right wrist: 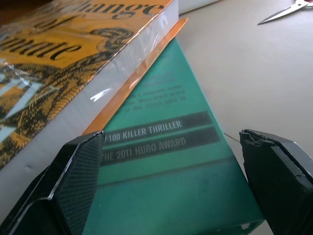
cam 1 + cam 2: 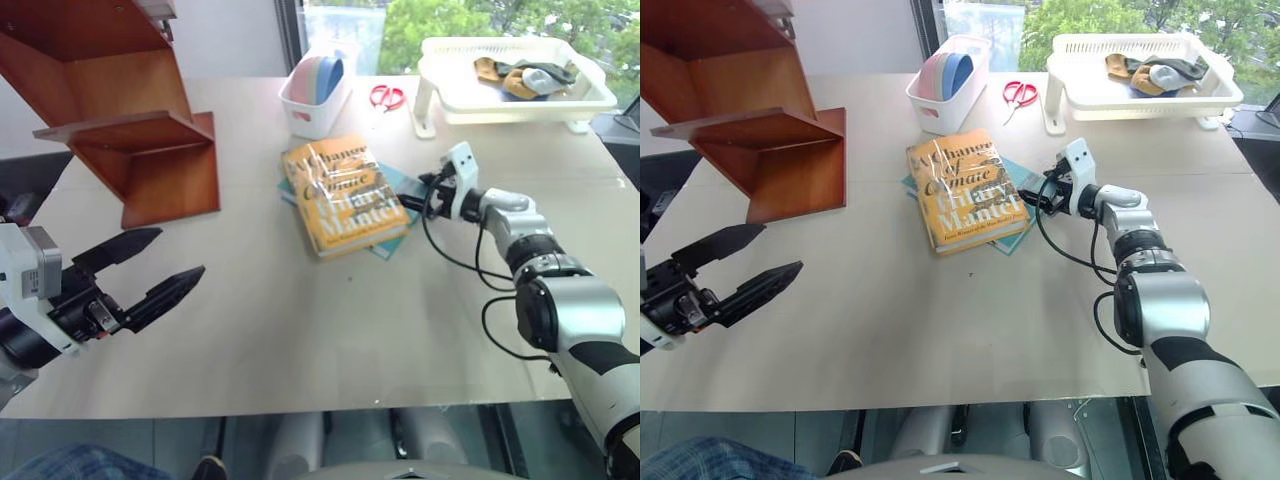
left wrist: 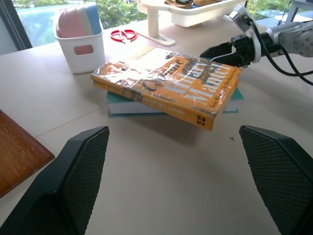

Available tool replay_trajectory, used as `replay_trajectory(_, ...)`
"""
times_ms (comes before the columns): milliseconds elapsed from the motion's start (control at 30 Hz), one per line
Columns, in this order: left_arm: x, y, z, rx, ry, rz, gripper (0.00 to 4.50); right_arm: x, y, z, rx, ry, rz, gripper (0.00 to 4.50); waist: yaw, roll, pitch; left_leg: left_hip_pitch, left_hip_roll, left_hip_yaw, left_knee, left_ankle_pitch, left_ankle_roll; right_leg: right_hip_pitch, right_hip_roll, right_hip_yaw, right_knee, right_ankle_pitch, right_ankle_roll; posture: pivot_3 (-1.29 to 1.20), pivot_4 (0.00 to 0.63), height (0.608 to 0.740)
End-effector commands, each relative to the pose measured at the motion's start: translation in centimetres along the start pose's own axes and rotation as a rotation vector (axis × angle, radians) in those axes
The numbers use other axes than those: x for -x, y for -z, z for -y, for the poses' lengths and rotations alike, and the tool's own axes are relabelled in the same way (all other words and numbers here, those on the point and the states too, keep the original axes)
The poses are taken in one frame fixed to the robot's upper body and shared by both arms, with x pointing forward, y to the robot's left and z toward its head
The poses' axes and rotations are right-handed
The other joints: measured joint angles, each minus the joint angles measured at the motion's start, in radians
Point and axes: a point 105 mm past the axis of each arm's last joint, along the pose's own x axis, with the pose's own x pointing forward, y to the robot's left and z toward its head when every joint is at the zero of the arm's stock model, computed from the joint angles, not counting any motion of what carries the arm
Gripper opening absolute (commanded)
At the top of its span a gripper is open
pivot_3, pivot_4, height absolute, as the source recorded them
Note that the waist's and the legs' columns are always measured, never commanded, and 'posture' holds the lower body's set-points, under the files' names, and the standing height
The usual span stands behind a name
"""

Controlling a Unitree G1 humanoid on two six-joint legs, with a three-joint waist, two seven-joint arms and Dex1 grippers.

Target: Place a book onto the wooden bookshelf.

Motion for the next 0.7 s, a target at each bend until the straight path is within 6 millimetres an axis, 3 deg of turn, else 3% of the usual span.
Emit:
replay_trajectory(33, 0.5, -0.9, 0.0, -0.048, 0.001, 0.008, 4.47, -0.3, 1.3, -0.8, 0.021, -0.033, -0.045, 4.5, -0.001, 0.0, 0.0, 0.0, 0.0, 0.0, 0.0, 0.0, 0.0, 0.0, 0.0, 0.0, 0.0, 0.0, 0.0, 0.0, 0.15, 0.74)
replay_trajectory(367, 0.3, 0.2, -0.4, -0.044, 0.005, -0.03, 4.47, 0.0, 2.6, -2.2, 0.065, -0.157, -0.082, 4.5, 0.0, 0.0, 0.0, 0.001, 0.0, 0.001, -0.001, 0.0, 0.0, 0.0, 0.0, 0.001, 0.0, 0.0, 0.0, 0.0, 0.15, 0.74)
replay_trajectory(500, 0.3, 0.2, -0.5, -0.047, 0.004, -0.033, 4.47, 0.3, 2.9, -4.0, -0.001, -0.307, -0.066, 4.5, 0.0, -0.001, 0.0, 0.001, 0.0, 0.001, -0.001, 0.0, 0.0, 0.0, 0.0, 0.001, 0.0, 0.0, 0.0, 0.0, 0.15, 0.74)
replay_trajectory(700, 0.3, 0.2, -0.4, -0.052, 0.006, -0.039, 4.47, 1.5, 4.6, -5.5, 0.037, -0.47, -0.15, 4.5, 0.0, -0.001, -0.001, 0.002, 0.0, 0.001, -0.001, 0.0, 0.0, 0.001, 0.0, 0.001, 0.0, 0.0, 0.0, 0.0, 0.15, 0.74)
